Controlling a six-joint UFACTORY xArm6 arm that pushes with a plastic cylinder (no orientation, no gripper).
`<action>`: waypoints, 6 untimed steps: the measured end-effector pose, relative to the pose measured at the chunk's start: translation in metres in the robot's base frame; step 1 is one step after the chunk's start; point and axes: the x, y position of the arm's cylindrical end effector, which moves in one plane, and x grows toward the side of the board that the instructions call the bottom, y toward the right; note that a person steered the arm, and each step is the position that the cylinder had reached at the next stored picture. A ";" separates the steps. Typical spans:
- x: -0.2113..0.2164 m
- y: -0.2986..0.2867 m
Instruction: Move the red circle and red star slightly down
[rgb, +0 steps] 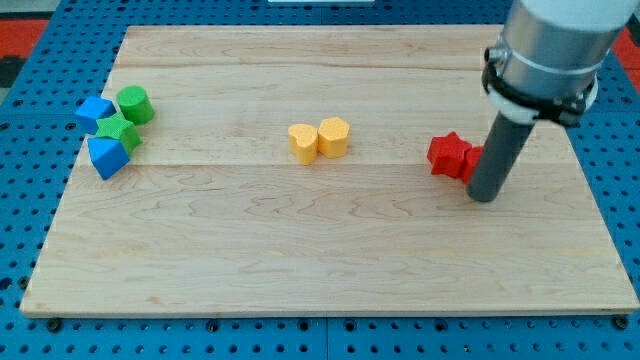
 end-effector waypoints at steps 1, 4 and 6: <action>0.009 0.026; -0.046 0.018; -0.008 0.025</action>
